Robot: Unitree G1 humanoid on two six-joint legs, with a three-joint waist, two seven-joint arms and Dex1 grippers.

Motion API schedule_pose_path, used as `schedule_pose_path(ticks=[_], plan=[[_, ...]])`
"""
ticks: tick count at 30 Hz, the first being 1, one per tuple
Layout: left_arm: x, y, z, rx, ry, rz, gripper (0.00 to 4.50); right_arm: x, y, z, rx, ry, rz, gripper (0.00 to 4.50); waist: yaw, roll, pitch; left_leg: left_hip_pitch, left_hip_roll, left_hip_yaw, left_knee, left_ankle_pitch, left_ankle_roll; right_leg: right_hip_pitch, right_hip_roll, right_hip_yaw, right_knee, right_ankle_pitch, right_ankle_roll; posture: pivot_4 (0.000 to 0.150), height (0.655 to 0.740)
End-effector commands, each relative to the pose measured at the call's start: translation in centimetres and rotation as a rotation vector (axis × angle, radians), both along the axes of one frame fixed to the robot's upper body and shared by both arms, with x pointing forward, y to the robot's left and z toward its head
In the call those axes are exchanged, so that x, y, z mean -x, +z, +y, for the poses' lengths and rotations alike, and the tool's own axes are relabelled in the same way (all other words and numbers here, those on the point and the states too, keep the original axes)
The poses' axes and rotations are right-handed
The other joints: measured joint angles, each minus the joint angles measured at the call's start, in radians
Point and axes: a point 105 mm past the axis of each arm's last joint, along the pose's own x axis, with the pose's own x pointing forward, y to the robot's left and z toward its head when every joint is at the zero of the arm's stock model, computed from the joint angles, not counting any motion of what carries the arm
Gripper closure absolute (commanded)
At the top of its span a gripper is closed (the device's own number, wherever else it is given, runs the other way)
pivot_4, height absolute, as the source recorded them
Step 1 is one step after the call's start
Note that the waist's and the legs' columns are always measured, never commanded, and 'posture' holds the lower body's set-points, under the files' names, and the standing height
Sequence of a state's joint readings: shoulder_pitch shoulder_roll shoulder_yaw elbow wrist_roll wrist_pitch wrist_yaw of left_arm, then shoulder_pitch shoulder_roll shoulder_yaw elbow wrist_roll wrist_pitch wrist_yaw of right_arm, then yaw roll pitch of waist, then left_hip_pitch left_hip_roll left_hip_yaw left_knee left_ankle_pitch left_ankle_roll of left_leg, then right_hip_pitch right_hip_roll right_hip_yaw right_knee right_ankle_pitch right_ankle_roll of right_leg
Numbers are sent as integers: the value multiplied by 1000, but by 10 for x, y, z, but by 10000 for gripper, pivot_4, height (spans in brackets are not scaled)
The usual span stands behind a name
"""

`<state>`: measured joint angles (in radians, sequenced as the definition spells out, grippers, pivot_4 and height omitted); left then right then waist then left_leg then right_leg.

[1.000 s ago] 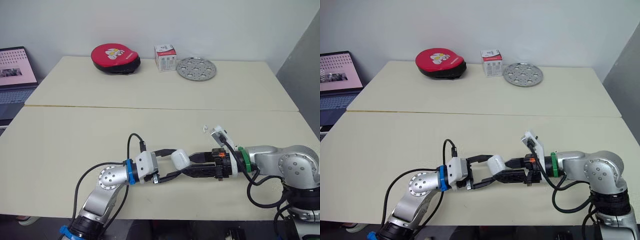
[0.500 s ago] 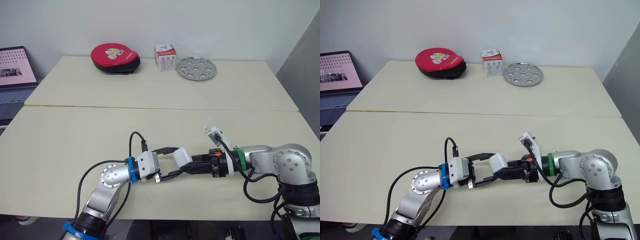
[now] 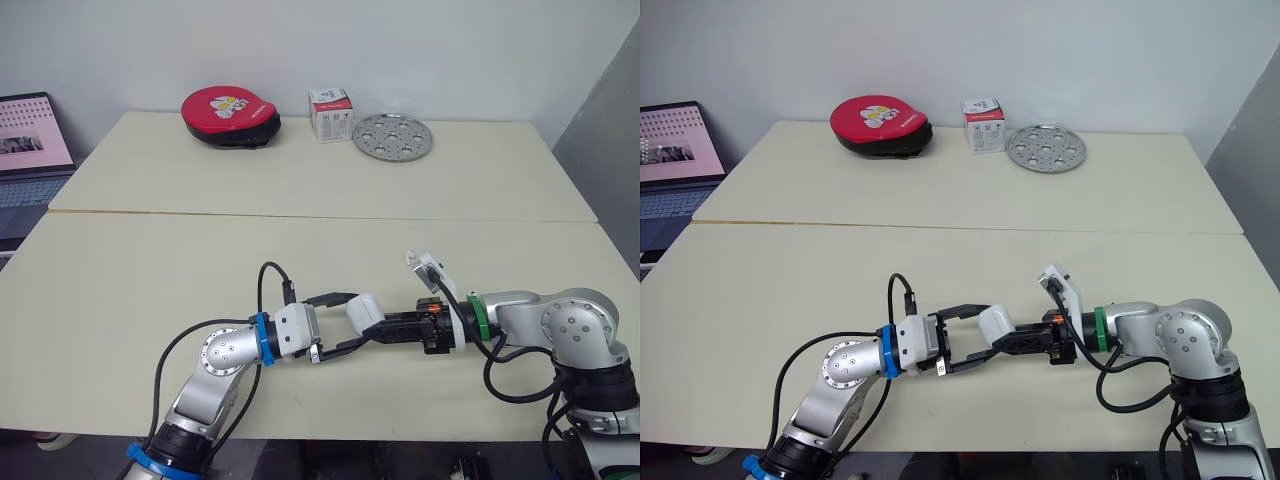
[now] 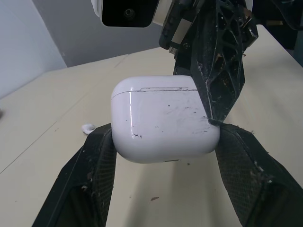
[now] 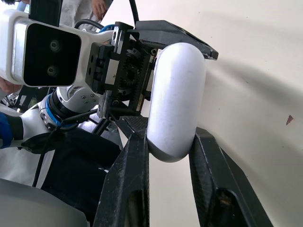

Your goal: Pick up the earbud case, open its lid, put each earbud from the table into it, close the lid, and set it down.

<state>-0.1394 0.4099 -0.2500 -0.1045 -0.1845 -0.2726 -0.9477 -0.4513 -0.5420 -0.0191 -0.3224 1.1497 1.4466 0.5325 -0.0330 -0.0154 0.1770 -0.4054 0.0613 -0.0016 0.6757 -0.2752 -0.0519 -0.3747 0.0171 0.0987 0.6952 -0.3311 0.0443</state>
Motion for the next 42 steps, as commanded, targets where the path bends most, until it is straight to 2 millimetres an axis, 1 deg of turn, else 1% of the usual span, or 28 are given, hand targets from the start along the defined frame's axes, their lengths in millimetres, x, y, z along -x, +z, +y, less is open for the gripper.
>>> schedule_pose_path(ticks=[1,2,4,5,6,10,12,14,17,20,23,26,31,35,37,42], plan=[[2,7,-2,44,-9,-6,17326,4,5,3,-31,30,-14,37573,0,0,0,0,0,0,0,0,0,0,0,0,0,0,0,1500,7400],[2,6,-1,43,-6,3,10050,4,5,3,-29,30,-15,37573,0,0,0,0,0,0,0,0,0,0,0,0,0,0,0,1500,7400],[-1,5,2,28,12,1,4891,3,4,3,-25,31,-17,37574,0,0,0,0,0,0,0,0,0,0,0,0,0,0,0,1500,7400],[-2,3,3,17,14,5,1340,3,4,3,-23,30,-19,37576,0,0,0,0,0,0,0,0,0,0,0,0,0,0,0,1500,7400],[-3,2,4,5,14,11,0,2,4,2,-20,29,-21,37586,0,0,0,-1,0,0,0,0,0,-1,0,0,0,0,0,1500,7400],[-9,-4,13,-28,42,70,0,1,3,1,3,28,-44,37607,0,0,0,-1,0,0,0,0,0,-1,0,0,0,0,0,1500,7400],[-12,-9,22,-58,67,124,0,-3,2,-2,53,23,-97,37610,-1,0,0,-1,0,0,0,0,0,-2,0,0,0,0,0,1500,7400],[-12,-14,30,-81,82,206,0,-8,2,-7,119,29,-179,37612,-1,0,0,-4,0,0,0,0,0,-4,0,0,0,0,0,1500,7400],[-8,-18,40,-119,69,333,0,-14,3,-15,227,70,-316,37614,-1,0,0,-6,0,0,0,0,0,-8,0,0,0,0,0,1500,7400],[-6,-11,41,-130,49,427,0,-16,4,-22,312,131,-426,37615,0,0,0,-11,1,-1,0,0,0,-13,0,-1,1,0,0,1500,7400],[-5,1,34,-164,-4,479,0,-16,5,-26,394,224,-535,37616,1,-1,2,-12,1,-1,0,0,0,-13,0,-2,1,0,0,1500,7400],[-11,13,22,-217,-41,468,0,-18,4,-29,470,311,-631,37617,3,-2,3,-12,0,-2,1,0,0,-13,0,-2,1,0,0,1500,7400],[-17,26,3,-281,-111,465,0,-22,3,-28,505,389,-701,37619,2,-2,3,-12,0,-1,1,0,0,-13,0,-1,1,0,0,1500,7400],[-19,18,-7,-383,-155,490,0,-24,1,-26,538,444,-743,37620,2,-2,3,-12,0,-1,1,0,0,-13,0,-1,1,0,0,1500,7400],[-24,16,-12,-412,-135,482,0,-26,2,-24,540,456,-746,37620,2,-2,3,-12,0,-1,2,0,0,-13,0,-1,1,0,0,1500,7400],[-34,13,-25,-419,-112,476,0,-29,5,-20,540,467,-748,37621,4,-2,3,-12,0,-1,3,0,0,-13,0,-1,2,0,0,1500,7400]])
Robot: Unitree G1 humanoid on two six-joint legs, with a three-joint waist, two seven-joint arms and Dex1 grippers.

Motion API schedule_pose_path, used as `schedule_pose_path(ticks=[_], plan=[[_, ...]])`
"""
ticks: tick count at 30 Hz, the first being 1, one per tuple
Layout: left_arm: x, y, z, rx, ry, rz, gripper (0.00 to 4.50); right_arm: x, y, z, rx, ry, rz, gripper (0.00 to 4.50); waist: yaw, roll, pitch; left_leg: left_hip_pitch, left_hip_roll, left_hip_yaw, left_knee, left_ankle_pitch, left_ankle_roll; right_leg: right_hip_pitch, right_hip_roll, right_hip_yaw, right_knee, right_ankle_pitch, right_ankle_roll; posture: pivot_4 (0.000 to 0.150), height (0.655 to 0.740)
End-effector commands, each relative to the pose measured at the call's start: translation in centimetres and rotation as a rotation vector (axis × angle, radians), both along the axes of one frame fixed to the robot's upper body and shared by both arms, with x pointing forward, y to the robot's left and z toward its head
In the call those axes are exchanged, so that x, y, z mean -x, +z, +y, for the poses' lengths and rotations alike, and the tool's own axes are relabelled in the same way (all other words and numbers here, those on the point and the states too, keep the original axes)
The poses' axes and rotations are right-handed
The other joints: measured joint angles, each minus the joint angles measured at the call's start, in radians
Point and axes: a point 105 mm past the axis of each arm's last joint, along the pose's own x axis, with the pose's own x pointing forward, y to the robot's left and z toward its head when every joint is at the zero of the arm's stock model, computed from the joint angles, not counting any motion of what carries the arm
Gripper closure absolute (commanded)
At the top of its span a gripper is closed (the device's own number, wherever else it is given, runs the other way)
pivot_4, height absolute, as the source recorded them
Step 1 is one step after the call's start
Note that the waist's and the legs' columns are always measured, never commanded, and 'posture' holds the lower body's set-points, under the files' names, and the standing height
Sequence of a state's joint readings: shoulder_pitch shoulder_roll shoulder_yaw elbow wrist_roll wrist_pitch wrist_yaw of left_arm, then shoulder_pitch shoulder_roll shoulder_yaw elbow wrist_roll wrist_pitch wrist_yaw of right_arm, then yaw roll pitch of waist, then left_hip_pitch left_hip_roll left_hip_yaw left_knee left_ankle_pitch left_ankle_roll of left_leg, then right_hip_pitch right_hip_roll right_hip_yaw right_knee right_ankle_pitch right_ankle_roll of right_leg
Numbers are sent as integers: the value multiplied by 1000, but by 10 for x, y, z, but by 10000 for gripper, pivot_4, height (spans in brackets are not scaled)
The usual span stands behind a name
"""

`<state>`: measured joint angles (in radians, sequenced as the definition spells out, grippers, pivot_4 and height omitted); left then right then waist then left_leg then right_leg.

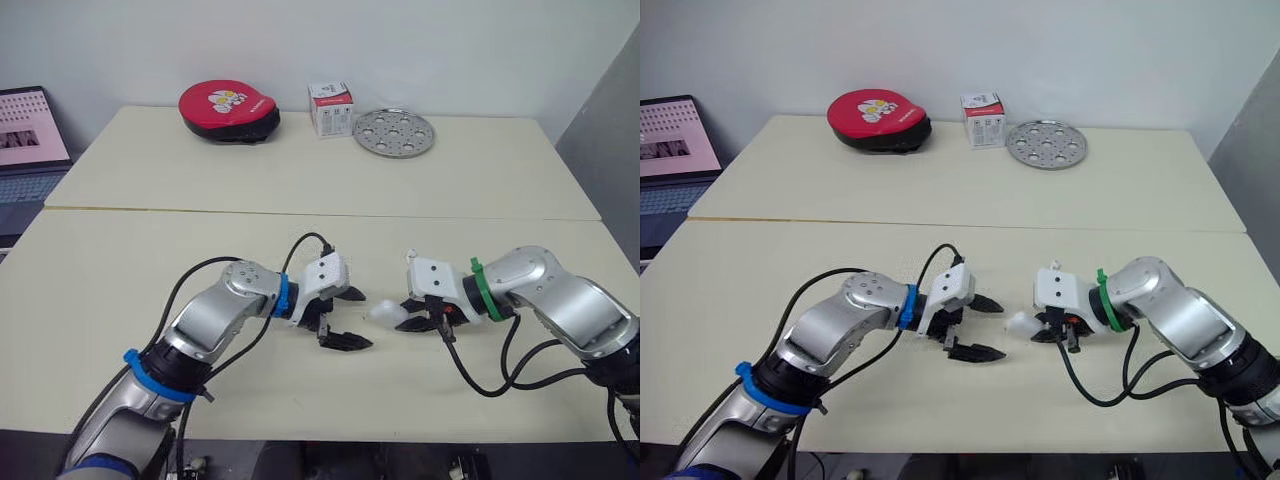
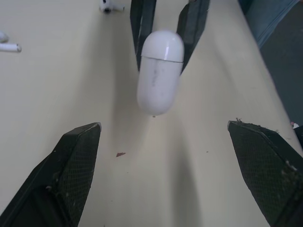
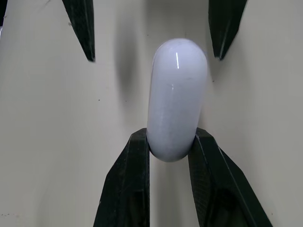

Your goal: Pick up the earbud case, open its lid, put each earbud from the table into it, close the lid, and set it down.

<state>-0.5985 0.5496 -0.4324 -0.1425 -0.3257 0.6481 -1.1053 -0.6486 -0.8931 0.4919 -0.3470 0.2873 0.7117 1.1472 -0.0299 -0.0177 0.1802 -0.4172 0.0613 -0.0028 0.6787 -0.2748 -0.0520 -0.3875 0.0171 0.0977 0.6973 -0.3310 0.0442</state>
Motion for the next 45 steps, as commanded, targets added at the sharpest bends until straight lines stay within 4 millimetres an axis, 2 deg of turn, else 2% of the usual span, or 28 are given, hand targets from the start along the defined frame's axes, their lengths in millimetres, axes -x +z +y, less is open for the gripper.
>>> schedule_pose_path(ticks=[1,7,12,15,22,25,26,31,37,42,45], plan=[[-8,4,-7,-7,15,-44,0,-1,8,1,5,17,-28,37621,1,0,0,0,0,0,0,0,0,0,0,0,0,0,0,1500,7400],[-15,7,-16,14,48,-65,0,-1,8,2,10,15,-25,37623,1,0,0,0,0,-1,0,0,0,0,0,0,0,0,0,1500,7400],[-10,12,-22,45,18,-64,0,-1,5,0,12,11,-22,37623,1,0,0,0,0,-7,0,0,0,0,0,0,1,0,0,1500,7400],[-5,11,-23,44,-13,-69,5427,-1,3,0,11,13,-21,37624,1,0,0,0,-1,-8,1,0,0,1,0,-1,1,0,0,1500,7400],[-1,9,-24,48,-36,-73,27645,0,2,0,10,20,-20,37625,1,0,0,0,-1,-9,1,0,0,1,0,-1,1,0,0,1500,7400],[-1,8,-25,52,-38,-77,35692,1,1,-1,14,28,-17,37627,1,0,0,0,-1,-9,1,0,0,1,0,-1,1,0,0,1500,7400],[-1,8,-25,53,-38,-78,36896,2,1,-2,16,31,-16,37627,1,0,0,0,-1,-9,1,0,0,1,0,-2,1,0,0,1500,7400],[-2,2,-20,40,-27,-87,36894,5,1,-10,37,37,5,37628,1,0,0,0,-1,-10,1,0,0,1,0,-2,2,0,0,1500,7400],[-4,-4,-6,121,56,-43,36906,-1,15,-29,76,20,-52,17513,0,0,0,1,-1,-10,1,0,0,1,-1,-2,2,0,0,1500,7400],[1,-7,6,338,144,6,36907,8,38,-36,36,67,-124,454,1,0,0,0,-1,-10,1,0,0,1,-1,-2,2,0,0,1500,7400],[4,-8,12,454,197,31,36907,16,51,-25,-64,86,-176,0,1,0,0,1,0,-10,1,0,0,2,-1,-2,2,0,0,1500,7400]])
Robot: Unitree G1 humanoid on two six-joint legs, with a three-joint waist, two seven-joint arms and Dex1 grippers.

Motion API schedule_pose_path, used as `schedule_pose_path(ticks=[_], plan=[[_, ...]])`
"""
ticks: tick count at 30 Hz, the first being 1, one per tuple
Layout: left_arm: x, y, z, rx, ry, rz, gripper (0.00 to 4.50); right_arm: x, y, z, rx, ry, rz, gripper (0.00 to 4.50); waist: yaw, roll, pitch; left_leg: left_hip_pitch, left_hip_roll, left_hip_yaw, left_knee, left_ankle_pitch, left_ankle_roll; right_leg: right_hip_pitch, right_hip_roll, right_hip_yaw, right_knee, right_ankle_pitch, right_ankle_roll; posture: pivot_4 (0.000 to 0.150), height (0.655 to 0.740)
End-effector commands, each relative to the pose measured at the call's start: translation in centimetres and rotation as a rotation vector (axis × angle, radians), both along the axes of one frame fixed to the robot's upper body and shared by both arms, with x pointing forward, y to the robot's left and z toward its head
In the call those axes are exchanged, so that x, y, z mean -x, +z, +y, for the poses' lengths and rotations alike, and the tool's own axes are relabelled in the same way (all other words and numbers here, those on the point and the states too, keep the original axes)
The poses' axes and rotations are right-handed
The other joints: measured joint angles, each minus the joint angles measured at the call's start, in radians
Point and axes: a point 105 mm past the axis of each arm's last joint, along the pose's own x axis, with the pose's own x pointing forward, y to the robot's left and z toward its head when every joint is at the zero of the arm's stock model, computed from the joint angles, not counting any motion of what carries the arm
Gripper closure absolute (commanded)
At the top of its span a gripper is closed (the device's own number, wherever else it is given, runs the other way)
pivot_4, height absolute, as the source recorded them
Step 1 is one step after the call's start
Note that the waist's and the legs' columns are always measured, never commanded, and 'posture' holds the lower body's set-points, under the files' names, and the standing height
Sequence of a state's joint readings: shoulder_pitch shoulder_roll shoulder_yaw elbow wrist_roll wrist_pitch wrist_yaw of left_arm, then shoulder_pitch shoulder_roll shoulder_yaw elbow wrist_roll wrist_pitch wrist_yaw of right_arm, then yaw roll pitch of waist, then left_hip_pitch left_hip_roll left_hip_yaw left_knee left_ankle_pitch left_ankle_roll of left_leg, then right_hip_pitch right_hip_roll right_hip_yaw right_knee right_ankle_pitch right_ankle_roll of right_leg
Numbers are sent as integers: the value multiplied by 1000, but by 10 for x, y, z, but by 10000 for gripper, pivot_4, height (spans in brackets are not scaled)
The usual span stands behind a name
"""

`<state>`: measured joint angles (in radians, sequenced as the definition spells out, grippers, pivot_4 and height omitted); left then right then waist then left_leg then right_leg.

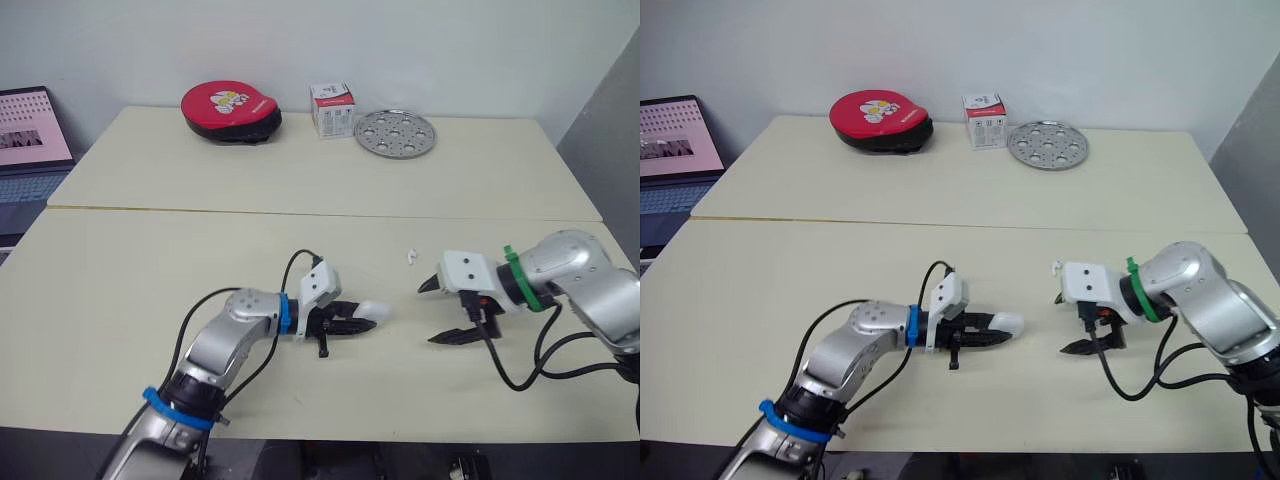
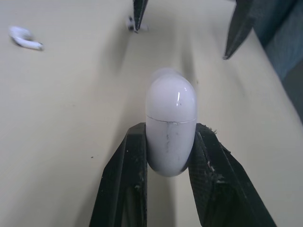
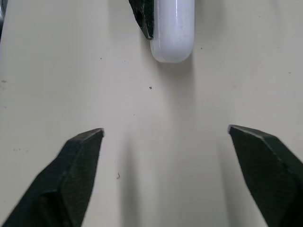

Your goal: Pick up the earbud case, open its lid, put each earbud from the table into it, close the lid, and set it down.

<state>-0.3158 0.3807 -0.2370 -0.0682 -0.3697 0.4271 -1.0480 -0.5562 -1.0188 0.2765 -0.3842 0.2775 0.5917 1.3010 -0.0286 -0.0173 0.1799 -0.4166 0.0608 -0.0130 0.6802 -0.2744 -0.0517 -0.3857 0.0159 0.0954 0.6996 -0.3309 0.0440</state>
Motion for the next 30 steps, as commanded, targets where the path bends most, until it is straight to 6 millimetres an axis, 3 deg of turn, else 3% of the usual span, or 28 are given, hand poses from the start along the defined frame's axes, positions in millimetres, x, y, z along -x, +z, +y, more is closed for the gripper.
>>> schedule_pose_path(ticks=[1,7,16,30], plan=[[2,18,2,138,24,-52,36908,10,23,18,-119,63,-113,0,0,0,0,0,0,0,0,0,0,0,0,0,1,0,0,1500,7400],[17,30,-12,205,-56,-136,36908,6,32,47,-255,23,-159,0,0,0,0,2,-1,-1,1,1,0,2,0,-1,4,0,0,1500,7400],[21,35,-19,178,-139,-205,36910,-11,23,44,-226,-19,-168,0,-1,0,0,2,-1,-1,1,1,0,2,0,-1,4,0,0,1500,7400],[26,21,-15,99,-180,-239,36911,-20,35,36,-232,-28,-181,0,0,0,0,2,-1,-1,1,1,0,1,1,-1,4,0,0,1500,7400]])
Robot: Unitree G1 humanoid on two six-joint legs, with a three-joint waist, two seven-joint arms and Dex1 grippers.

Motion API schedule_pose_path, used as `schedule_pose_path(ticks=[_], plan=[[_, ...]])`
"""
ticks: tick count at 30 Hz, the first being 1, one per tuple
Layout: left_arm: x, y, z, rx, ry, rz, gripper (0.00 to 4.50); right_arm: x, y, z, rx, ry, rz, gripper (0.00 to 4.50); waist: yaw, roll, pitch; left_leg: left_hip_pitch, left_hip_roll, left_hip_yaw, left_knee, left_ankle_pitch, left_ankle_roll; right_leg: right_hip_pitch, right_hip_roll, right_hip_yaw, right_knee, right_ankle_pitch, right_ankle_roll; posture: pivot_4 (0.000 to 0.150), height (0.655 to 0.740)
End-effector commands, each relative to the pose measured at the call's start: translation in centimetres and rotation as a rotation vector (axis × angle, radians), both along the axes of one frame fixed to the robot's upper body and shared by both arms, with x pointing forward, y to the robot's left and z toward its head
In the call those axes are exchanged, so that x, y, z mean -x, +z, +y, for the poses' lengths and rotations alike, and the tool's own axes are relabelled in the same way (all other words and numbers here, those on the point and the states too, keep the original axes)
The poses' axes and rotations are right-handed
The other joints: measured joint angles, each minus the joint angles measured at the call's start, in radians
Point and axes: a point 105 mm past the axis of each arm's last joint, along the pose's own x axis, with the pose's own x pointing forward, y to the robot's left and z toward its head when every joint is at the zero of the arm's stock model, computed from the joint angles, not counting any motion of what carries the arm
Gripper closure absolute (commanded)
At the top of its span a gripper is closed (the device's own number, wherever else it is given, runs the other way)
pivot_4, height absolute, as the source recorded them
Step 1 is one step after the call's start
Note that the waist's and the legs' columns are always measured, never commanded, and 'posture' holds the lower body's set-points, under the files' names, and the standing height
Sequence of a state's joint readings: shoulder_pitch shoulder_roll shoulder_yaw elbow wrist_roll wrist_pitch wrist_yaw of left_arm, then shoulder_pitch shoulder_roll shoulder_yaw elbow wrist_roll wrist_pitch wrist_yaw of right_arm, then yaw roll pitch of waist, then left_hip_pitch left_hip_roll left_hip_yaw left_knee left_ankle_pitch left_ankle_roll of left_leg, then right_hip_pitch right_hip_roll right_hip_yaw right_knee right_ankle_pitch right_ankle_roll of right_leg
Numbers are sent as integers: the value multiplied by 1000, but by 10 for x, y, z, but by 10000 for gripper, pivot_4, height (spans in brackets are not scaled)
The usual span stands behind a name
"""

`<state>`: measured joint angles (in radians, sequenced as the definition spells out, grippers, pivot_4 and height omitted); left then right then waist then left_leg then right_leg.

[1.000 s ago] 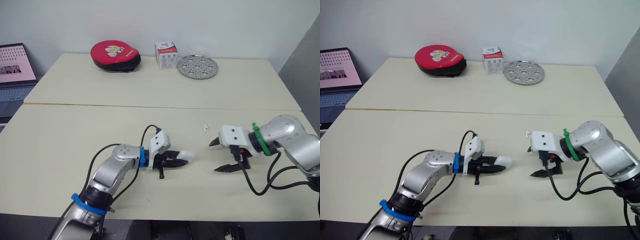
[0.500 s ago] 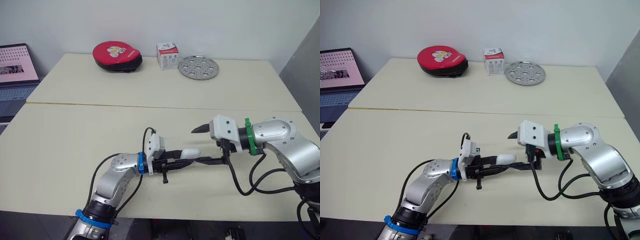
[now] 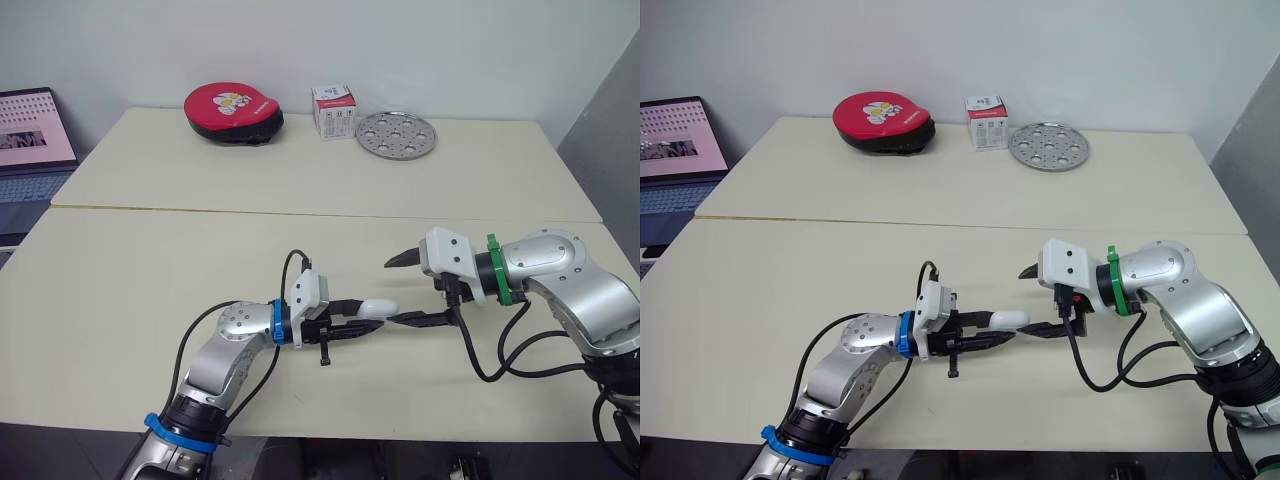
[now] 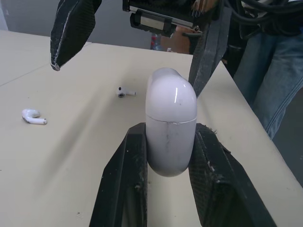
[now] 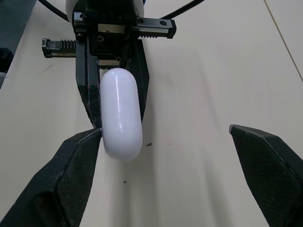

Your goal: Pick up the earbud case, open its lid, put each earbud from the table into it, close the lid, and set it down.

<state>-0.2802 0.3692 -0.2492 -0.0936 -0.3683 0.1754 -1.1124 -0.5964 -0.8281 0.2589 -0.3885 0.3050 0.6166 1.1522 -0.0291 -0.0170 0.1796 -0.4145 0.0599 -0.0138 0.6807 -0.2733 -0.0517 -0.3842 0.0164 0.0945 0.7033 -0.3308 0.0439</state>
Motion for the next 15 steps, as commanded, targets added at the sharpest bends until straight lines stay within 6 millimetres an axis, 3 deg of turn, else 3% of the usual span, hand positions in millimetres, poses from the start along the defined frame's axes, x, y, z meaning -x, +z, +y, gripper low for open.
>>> schedule_pose_path(ticks=[1,9,15], plan=[[11,1,-7,-2,-81,-28,36911,-7,21,-5,-19,-33,-86,0,0,0,0,0,0,0,0,0,0,0,0,0,0,0,0,1500,7400],[5,2,-3,1,-57,-28,36912,2,28,-6,-58,-15,-44,0,0,0,0,0,0,0,0,0,0,0,0,0,0,0,0,1500,7400],[-13,9,10,68,104,-17,36912,9,31,-26,-80,-44,-109,0,2,0,0,-1,0,0,0,0,0,0,0,-1,-1,0,0,1500,7400]])
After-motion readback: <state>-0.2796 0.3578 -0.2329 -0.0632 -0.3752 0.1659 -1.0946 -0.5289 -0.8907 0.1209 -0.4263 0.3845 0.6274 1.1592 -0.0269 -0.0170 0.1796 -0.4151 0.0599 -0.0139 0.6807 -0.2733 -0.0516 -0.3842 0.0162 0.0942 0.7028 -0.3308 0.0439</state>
